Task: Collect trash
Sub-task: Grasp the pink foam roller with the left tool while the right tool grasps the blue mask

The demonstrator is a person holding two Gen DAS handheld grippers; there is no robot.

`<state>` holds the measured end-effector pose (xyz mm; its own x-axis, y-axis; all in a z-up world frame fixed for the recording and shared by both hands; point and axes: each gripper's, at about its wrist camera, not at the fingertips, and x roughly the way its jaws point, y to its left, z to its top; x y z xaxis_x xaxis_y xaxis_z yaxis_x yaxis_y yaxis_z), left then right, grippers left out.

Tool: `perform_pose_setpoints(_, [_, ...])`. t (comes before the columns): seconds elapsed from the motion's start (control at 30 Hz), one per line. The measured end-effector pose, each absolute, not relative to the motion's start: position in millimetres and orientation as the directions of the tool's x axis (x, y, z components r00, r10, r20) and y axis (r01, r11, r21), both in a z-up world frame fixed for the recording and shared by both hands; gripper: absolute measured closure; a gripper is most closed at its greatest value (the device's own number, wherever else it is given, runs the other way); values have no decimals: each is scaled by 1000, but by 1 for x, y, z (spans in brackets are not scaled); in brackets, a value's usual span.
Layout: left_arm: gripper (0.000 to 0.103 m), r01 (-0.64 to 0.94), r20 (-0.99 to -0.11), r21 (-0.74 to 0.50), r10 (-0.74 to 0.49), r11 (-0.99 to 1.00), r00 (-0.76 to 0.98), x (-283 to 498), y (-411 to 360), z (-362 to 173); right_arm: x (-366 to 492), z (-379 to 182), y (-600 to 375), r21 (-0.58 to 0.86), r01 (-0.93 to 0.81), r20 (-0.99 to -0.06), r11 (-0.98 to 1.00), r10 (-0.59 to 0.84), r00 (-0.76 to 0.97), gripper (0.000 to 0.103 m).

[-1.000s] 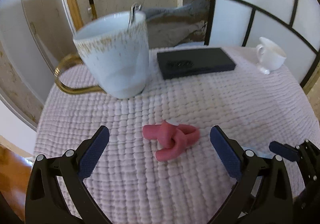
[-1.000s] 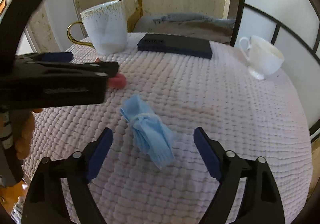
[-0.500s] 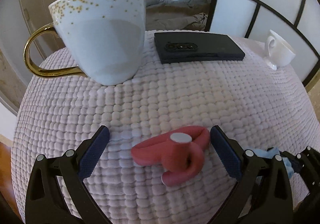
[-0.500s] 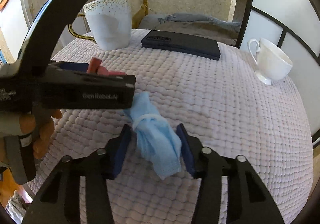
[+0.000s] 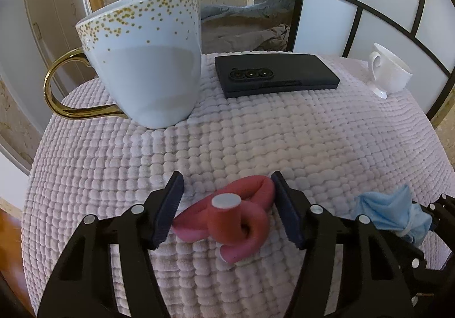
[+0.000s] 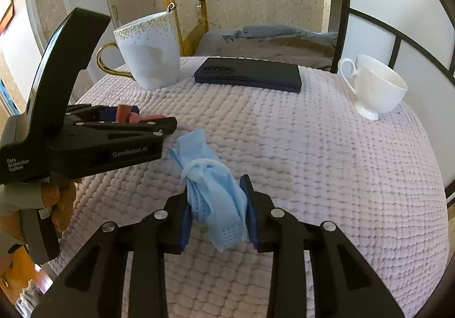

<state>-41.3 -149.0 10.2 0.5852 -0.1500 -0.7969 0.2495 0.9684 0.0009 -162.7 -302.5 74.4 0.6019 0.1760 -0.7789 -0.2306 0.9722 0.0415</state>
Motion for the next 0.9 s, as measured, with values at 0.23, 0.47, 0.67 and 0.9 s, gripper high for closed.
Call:
perform_pose_setpoints(0.23, [60, 252, -796, -18, -167, 968, 582, -54, -141, 20, -163, 76, -306, 58, -221, -782, 973, 182, 596, 72])
perform_pose_setpoints(0.47, [28, 240, -804, 9, -135, 971, 579, -57, -138, 18, -164, 78, -304, 60, -224, -781, 973, 186, 596, 72])
perform_pose_setpoints(0.67, [24, 257, -809, 25, -132, 966, 573, -57, -141, 11, -168, 78, -303, 59, -230, -785, 971, 188, 590, 72])
perform_pose_setpoints(0.9, [38, 264, -802, -20, -173, 964, 572, -53, -139, 12, -171, 78, -301, 64, -236, -785, 970, 194, 588, 72])
